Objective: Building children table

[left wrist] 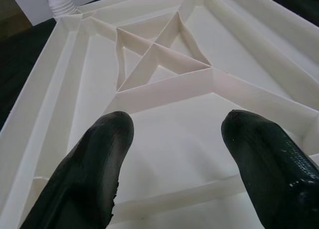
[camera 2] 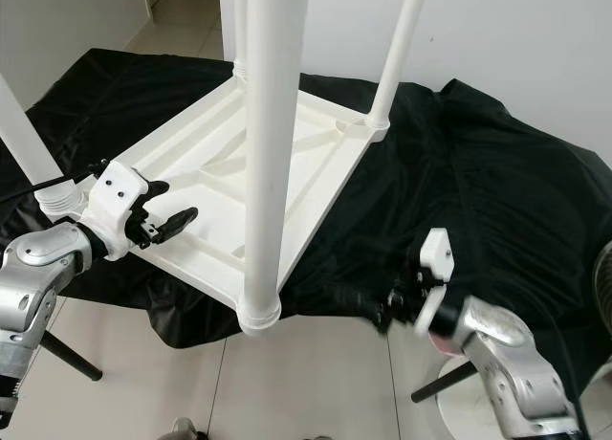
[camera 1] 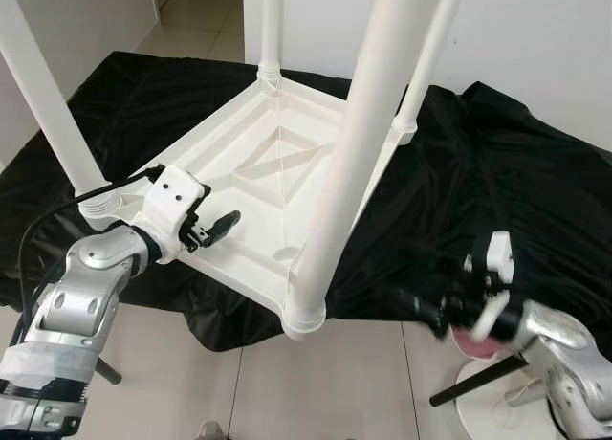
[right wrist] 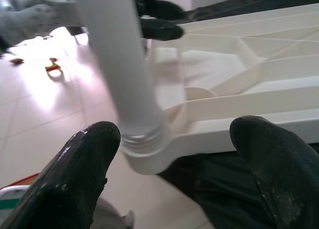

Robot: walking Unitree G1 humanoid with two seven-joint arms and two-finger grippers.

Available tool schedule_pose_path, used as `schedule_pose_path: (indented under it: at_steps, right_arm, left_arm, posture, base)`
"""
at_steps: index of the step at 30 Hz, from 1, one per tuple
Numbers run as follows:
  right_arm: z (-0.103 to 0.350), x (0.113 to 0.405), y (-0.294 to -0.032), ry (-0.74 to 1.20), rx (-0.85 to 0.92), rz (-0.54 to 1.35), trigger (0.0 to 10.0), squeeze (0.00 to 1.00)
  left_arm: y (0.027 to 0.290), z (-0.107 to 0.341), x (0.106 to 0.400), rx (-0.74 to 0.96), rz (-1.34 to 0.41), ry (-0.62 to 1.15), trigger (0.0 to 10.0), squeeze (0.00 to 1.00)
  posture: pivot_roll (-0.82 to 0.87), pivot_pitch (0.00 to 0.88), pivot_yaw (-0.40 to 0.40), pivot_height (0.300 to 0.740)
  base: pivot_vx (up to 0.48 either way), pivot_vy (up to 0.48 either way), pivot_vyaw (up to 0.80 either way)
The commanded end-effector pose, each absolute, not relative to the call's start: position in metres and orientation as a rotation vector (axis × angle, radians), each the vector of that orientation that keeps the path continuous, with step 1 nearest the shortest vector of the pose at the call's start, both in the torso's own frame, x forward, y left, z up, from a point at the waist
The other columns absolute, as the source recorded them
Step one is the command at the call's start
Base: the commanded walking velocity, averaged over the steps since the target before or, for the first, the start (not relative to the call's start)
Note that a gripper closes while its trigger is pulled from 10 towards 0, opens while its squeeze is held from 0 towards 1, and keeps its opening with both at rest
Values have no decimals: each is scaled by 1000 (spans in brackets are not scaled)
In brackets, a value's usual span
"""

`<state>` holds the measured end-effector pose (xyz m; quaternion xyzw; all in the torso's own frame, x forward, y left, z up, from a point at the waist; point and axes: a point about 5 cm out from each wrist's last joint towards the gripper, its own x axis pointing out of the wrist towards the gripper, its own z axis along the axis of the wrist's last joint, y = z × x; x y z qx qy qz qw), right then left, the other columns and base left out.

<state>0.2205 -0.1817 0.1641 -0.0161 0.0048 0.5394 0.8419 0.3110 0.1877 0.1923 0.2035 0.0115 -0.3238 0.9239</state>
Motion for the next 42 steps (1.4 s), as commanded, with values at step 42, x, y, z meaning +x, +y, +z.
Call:
schedule_pose_path:
  at_steps: [42]
  right_arm:
    - [160,287,-111,-96,19,1052,10000,0]
  left_arm:
    - [194,202,313,421,-643,-6,10000,0]
  posture:
    - [53,107,-69,740]
  base:
    - [0,0,0]
